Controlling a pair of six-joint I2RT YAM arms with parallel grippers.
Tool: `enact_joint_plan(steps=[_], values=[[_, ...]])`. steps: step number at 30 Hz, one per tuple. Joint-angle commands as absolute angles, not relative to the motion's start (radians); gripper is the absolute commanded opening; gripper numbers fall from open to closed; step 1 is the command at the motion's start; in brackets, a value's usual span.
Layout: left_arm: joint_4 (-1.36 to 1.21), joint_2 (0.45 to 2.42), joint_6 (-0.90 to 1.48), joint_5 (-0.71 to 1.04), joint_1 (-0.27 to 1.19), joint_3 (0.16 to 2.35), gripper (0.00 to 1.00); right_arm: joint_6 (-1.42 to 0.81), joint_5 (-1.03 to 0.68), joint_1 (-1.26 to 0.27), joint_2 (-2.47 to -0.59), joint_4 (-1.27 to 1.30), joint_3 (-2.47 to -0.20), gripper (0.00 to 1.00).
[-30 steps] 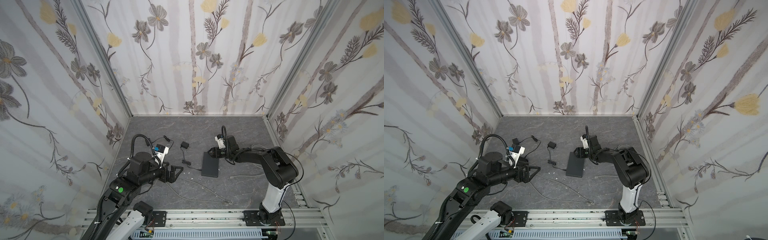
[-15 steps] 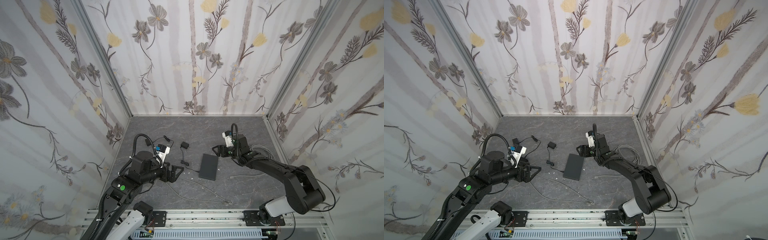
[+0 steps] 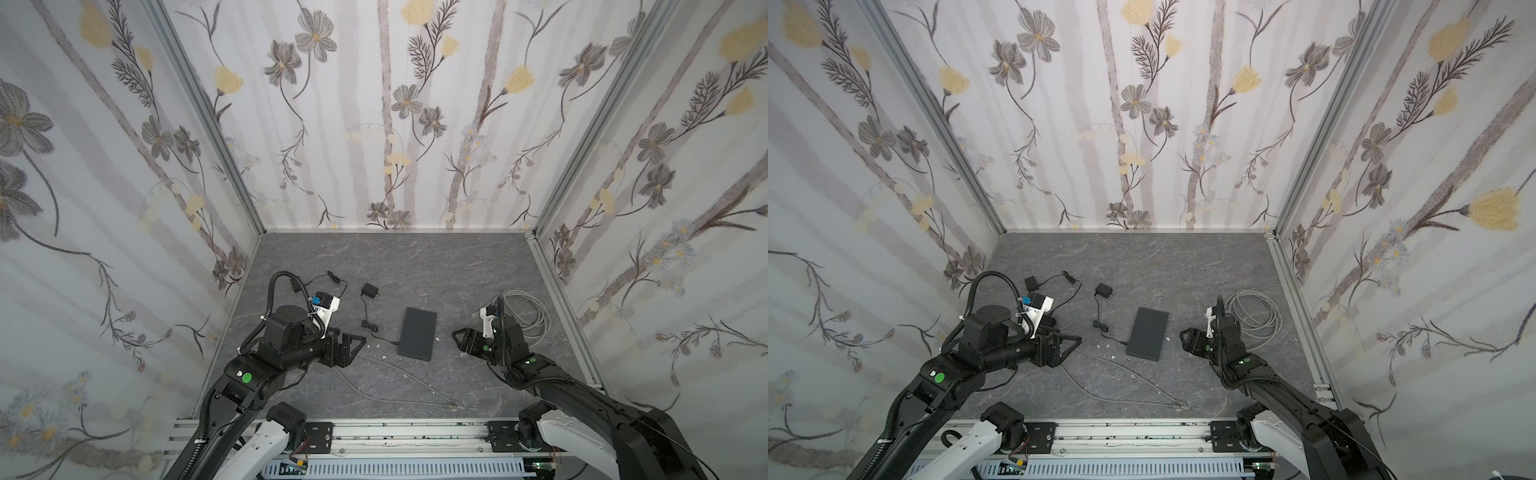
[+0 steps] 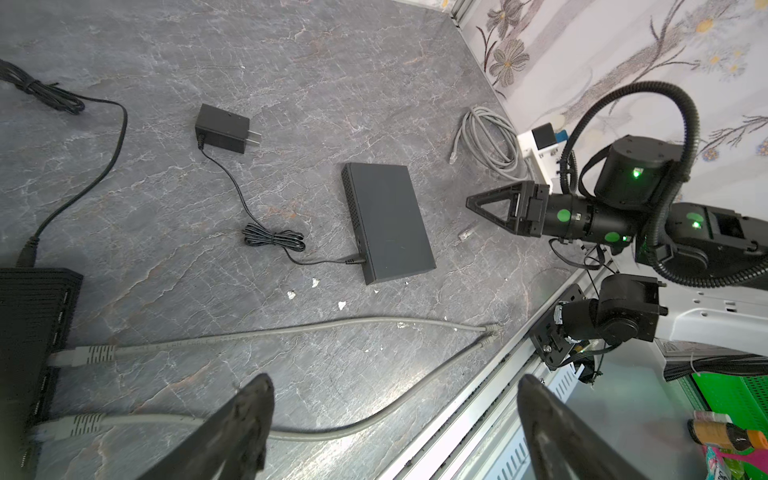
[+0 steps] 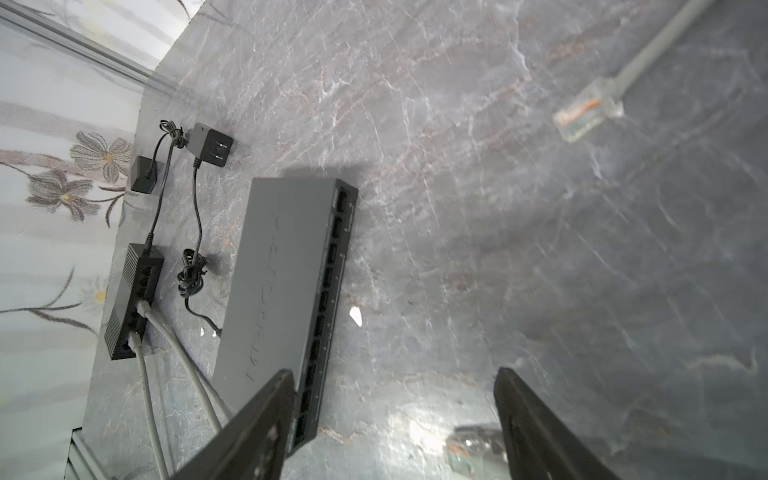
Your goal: Insert the plug into the switch port
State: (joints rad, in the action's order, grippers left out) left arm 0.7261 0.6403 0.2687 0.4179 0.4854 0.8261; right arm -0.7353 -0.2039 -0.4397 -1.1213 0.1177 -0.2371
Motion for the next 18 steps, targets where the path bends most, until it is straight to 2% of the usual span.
enact_joint_plan(steps=[1, 5, 10, 18], values=[[0.713, 0.64, 0.272, 0.384, 0.486, 0.828, 0.92, -0.833, -0.291, -0.482, -1.073, 0.257, -0.175, 0.74], [0.716, 0.644, 0.284, 0.348, 0.486, 0.828, 0.92, -0.868, -0.278, -0.578, -1.089, 0.33, -0.169, 0.75], [0.713, 0.66, 0.288, 0.333, 0.486, 0.826, 0.91, -0.931, -0.333, -0.633, -1.236, 0.441, -0.212, 0.75], [0.722, 0.674, 0.295, 0.305, 0.494, 0.828, 0.91, -0.961, -0.331, -0.716, -1.398, 0.533, -0.279, 0.75]])
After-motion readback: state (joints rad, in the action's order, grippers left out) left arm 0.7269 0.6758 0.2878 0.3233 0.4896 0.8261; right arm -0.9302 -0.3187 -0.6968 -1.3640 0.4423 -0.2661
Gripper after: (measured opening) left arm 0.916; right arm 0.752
